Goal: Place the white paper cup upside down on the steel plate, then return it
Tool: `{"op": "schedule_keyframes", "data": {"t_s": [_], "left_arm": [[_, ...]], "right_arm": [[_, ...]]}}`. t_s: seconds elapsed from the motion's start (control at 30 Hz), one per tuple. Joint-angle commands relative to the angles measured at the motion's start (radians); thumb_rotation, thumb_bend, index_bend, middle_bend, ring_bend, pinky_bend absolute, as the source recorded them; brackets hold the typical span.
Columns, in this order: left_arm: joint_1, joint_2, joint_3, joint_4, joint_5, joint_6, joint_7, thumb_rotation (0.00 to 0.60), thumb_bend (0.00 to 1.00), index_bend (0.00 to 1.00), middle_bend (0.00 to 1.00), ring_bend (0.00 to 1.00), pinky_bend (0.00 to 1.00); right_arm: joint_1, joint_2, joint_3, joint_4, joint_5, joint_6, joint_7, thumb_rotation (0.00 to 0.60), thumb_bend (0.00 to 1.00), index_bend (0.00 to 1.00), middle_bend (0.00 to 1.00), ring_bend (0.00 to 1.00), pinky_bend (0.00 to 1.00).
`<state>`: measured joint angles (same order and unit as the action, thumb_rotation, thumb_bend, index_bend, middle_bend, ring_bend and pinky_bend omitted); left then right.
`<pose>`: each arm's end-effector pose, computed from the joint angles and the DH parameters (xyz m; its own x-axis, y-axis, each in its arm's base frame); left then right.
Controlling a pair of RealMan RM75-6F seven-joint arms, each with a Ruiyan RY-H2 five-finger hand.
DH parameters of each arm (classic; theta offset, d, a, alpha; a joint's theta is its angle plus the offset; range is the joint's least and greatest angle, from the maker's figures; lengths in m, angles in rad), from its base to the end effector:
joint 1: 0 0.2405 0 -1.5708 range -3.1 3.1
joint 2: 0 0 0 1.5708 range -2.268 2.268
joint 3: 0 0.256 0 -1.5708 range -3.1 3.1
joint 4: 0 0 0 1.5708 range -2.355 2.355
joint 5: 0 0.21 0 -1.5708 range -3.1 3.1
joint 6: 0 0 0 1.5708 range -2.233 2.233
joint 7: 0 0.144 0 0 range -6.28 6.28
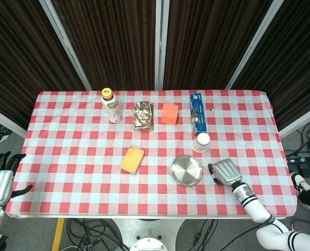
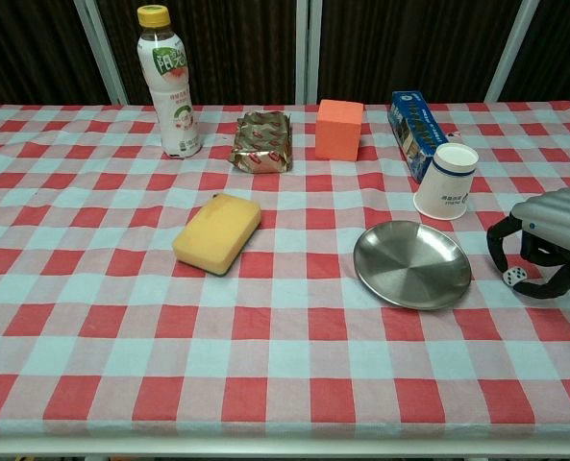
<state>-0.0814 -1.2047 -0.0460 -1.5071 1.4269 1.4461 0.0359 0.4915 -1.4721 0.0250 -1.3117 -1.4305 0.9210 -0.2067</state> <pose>-0.3367 0.1796 0.1398 0.4363 0.0473 0.8986 0.8959 0.0707 -0.4387 -0.2724 -0.2826 -0.0041 0.6230 -0.3434 0.7028 -0.7756 -0.3878 0.4981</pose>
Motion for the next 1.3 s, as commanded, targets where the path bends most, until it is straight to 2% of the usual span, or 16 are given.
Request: {"op": "schedule_keyframes", "data": {"t_s": [0.03,0.23,0.47,0.6,0.77,0.83,0.97,1.07,1.13,1.2,1.3], "left_arm": [[0.000,0.001,0.000,0.000,0.001,0.001,-0.001,0.600,0.00,0.15,0.16,0.04,0.00],[0.001,0.004,0.000,-0.007,0.004,0.006,0.006,0.600,0.00,0.15,0.16,0.04,0.00],[0.008,0.008,0.002,-0.014,-0.002,0.007,0.009,0.600,0.00,0.15,0.16,0.04,0.00],[0.010,0.007,0.005,-0.013,-0.005,0.003,0.006,0.600,0.00,0.15,0.16,0.04,0.00],[0.012,0.007,0.004,-0.007,-0.007,0.003,-0.002,0.600,0.00,0.15,0.16,0.04,0.00],[0.010,0.006,0.003,-0.004,-0.006,0.001,-0.005,0.600,0.00,0.15,0.16,0.04,0.00],[0.007,0.003,0.003,0.001,-0.001,-0.002,-0.008,0.600,0.00,0.15,0.16,0.04,0.00],[0.006,0.002,0.003,0.003,-0.002,-0.004,-0.010,0.600,0.00,0.15,0.16,0.04,0.00],[0.004,0.002,0.003,0.002,-0.003,-0.008,-0.010,0.600,0.00,0.15,0.16,0.04,0.00],[0.000,0.001,0.002,0.000,0.000,-0.012,-0.010,0.600,0.00,0.15,0.16,0.04,0.00],[-0.007,0.000,0.002,-0.005,0.008,-0.017,-0.006,0.600,0.00,0.15,0.16,0.04,0.00]], "right_arm": [[0.015,0.023,0.014,-0.055,-0.023,0.023,0.030,0.600,0.26,0.63,0.97,0.92,1.00],[0.083,0.016,0.052,-0.086,-0.030,-0.018,0.042,0.600,0.26,0.63,0.97,0.92,1.00],[0.195,-0.082,0.077,0.008,0.029,-0.171,0.005,0.600,0.26,0.62,0.97,0.92,1.00],[0.217,-0.127,0.070,0.043,0.040,-0.189,-0.018,0.600,0.26,0.56,0.97,0.92,1.00],[0.203,-0.103,0.059,0.004,0.023,-0.137,-0.005,0.600,0.26,0.22,0.97,0.92,1.00],[0.189,-0.071,0.062,-0.028,0.016,-0.095,0.000,0.600,0.26,0.16,0.97,0.91,1.00],[0.137,0.000,0.083,-0.092,0.001,0.029,0.068,0.600,0.26,0.11,0.95,0.87,1.00],[0.085,0.055,0.107,-0.124,-0.014,0.141,0.206,0.600,0.26,0.12,0.84,0.76,1.00],[0.059,0.088,0.120,-0.134,-0.004,0.178,0.292,0.600,0.26,0.18,0.74,0.66,0.94],[0.041,0.124,0.138,-0.138,0.030,0.184,0.357,0.600,0.26,0.23,0.61,0.52,0.76],[0.032,0.159,0.155,-0.142,0.101,0.141,0.410,0.600,0.24,0.23,0.41,0.26,0.40]]}}
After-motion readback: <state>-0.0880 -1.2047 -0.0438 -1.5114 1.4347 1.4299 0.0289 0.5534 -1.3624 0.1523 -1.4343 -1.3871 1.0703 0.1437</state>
